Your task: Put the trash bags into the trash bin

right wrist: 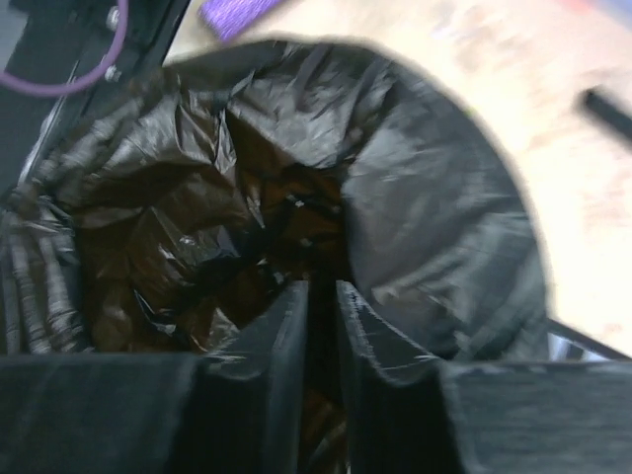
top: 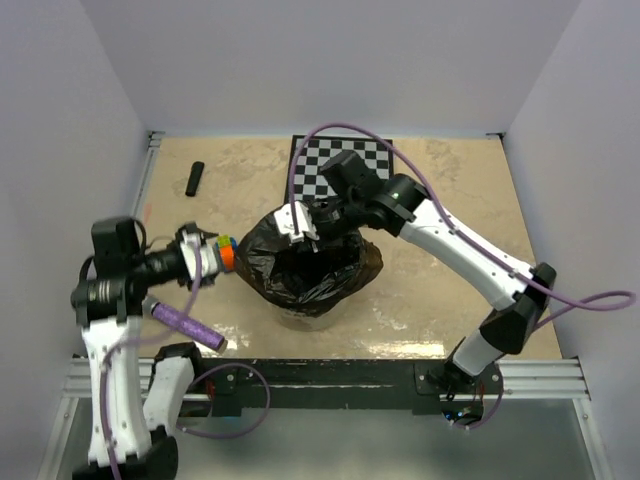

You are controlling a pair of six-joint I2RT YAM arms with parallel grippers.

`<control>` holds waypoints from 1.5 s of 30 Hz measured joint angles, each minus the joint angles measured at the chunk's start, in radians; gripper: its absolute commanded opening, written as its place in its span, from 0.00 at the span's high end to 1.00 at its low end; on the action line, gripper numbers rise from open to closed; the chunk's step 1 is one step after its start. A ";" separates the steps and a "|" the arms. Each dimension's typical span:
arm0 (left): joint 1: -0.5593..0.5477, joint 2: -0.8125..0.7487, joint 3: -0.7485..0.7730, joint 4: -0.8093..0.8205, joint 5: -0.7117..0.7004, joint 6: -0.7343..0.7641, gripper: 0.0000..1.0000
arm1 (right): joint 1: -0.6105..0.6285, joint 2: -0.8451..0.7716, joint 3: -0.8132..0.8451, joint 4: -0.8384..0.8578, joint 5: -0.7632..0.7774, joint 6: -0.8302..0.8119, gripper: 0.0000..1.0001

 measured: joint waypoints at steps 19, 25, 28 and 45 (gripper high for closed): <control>-0.078 -0.262 -0.447 -0.004 0.246 0.456 0.27 | 0.139 0.140 -0.072 -0.063 0.097 -0.013 0.68; -0.105 -0.276 -0.527 0.208 0.280 0.372 0.31 | 0.139 0.148 -0.176 0.019 0.159 0.056 0.60; -0.118 -0.276 -0.546 0.270 0.297 0.345 0.33 | 0.141 0.185 -0.209 0.059 0.187 0.096 0.59; -0.266 -0.165 -0.611 0.429 0.345 0.296 1.00 | 0.162 0.158 -0.367 0.396 0.197 0.263 0.41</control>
